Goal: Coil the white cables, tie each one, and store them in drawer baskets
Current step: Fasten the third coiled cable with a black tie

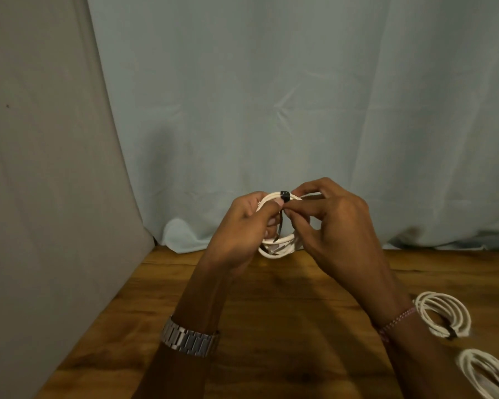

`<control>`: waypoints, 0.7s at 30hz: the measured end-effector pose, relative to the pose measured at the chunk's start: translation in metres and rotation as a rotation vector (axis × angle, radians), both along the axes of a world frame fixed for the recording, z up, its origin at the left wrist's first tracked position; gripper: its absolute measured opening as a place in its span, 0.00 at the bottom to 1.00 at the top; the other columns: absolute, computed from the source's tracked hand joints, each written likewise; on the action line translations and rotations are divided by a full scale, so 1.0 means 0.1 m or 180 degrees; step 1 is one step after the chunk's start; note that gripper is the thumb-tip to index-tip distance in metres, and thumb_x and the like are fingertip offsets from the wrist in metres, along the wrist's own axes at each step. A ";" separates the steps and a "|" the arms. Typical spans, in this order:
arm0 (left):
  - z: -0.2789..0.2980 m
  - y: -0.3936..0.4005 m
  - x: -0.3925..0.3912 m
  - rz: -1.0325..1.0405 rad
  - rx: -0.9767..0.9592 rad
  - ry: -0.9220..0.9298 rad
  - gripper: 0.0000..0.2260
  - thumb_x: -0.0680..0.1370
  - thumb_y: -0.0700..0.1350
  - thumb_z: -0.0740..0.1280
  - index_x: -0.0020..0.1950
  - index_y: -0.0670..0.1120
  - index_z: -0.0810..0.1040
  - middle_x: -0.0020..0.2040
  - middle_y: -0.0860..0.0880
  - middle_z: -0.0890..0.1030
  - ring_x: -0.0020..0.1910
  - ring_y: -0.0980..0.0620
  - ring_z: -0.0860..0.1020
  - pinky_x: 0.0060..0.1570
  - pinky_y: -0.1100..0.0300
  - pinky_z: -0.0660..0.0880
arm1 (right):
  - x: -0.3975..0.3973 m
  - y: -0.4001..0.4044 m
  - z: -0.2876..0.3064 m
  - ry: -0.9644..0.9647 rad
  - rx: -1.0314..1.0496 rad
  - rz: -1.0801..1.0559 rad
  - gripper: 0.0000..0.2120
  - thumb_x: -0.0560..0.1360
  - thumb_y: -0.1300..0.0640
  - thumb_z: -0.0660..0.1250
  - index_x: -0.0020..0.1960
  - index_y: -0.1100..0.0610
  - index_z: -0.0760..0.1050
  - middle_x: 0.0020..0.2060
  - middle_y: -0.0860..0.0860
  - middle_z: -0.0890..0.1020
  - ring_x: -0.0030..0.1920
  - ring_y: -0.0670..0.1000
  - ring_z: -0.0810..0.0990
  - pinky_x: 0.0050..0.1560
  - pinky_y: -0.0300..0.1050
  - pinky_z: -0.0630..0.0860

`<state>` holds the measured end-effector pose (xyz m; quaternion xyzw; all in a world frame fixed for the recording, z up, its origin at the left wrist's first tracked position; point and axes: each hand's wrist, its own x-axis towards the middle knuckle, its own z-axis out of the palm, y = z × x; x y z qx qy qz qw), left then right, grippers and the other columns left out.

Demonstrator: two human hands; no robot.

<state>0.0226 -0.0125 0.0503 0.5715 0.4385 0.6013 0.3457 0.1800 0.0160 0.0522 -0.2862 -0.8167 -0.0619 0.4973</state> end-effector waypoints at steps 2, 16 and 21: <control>0.01 -0.01 0.01 -0.0025 -0.0045 0.0041 0.09 0.84 0.42 0.60 0.48 0.42 0.77 0.30 0.53 0.68 0.28 0.58 0.64 0.29 0.64 0.63 | -0.01 0.03 -0.01 0.0136 -0.0036 -0.0042 0.07 0.73 0.60 0.77 0.50 0.53 0.88 0.50 0.52 0.85 0.41 0.46 0.82 0.43 0.30 0.72; 0.02 -0.07 0.12 -0.0063 -0.0274 0.0384 0.10 0.85 0.43 0.57 0.50 0.41 0.76 0.33 0.49 0.70 0.28 0.57 0.66 0.31 0.62 0.64 | 0.09 0.17 -0.02 0.0334 0.0152 0.0087 0.16 0.69 0.53 0.81 0.47 0.59 0.77 0.36 0.51 0.84 0.34 0.49 0.84 0.32 0.50 0.82; 0.02 -0.07 0.12 0.0448 -0.0404 0.0480 0.08 0.84 0.47 0.59 0.56 0.45 0.75 0.40 0.47 0.79 0.30 0.56 0.70 0.33 0.59 0.68 | 0.06 0.24 -0.08 0.0346 0.0486 0.0060 0.15 0.68 0.53 0.82 0.45 0.60 0.80 0.35 0.53 0.85 0.31 0.51 0.83 0.30 0.51 0.80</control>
